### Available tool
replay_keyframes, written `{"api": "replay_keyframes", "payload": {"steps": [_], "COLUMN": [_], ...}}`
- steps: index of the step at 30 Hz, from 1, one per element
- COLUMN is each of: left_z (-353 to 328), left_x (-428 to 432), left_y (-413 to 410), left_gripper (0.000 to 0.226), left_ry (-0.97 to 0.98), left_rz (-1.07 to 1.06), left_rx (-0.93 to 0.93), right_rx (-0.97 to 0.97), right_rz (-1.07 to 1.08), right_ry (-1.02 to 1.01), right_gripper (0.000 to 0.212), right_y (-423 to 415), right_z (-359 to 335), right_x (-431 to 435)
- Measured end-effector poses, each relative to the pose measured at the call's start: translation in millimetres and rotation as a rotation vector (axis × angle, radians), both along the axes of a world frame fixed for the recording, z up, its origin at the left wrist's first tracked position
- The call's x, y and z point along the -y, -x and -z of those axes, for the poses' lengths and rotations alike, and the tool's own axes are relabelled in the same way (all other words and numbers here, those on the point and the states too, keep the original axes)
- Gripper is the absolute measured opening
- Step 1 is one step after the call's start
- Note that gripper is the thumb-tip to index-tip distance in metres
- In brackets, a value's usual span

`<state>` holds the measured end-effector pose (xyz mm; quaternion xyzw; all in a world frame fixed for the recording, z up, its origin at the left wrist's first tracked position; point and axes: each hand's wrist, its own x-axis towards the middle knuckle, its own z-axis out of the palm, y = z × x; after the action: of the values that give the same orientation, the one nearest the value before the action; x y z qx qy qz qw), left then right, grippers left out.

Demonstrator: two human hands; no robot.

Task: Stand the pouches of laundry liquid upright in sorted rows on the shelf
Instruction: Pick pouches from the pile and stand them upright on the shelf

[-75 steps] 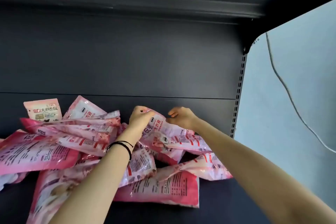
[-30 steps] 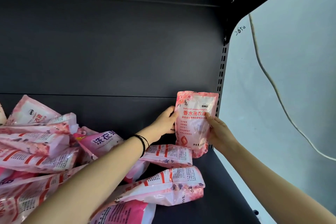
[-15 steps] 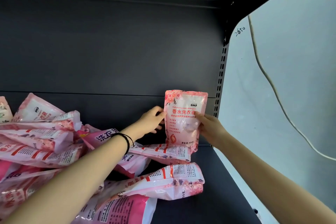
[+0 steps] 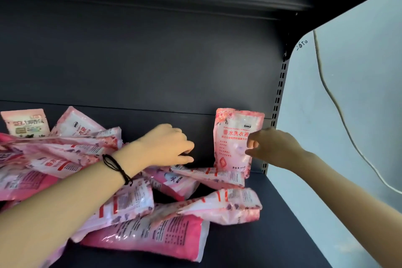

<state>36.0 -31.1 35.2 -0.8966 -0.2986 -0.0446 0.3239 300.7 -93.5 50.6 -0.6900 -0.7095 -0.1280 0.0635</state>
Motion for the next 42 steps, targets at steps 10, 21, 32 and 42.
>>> {"api": "replay_keyframes", "payload": {"steps": [10, 21, 32, 42], "left_z": [20.1, 40.0, 37.9, 42.8], "left_x": [23.9, 29.6, 14.3, -2.4], "left_y": [60.8, 53.0, 38.9, -24.1], "left_gripper": [0.038, 0.034, 0.055, 0.072], "left_ry": [0.079, 0.219, 0.530, 1.069], "left_rz": [-0.032, -0.109, -0.262, -0.193], "left_rx": [0.093, 0.332, 0.704, 1.706], "right_rx": [0.135, 0.231, -0.312, -0.899], "right_rz": [-0.186, -0.090, -0.002, 0.035], "right_ry": [0.106, 0.061, -0.203, -0.450], "right_gripper": [0.033, 0.029, 0.022, 0.022], "right_y": [105.5, 131.5, 78.6, 28.8], "right_z": [24.7, 53.4, 30.9, 47.2], "right_x": [23.8, -20.0, -22.7, -9.5]}}
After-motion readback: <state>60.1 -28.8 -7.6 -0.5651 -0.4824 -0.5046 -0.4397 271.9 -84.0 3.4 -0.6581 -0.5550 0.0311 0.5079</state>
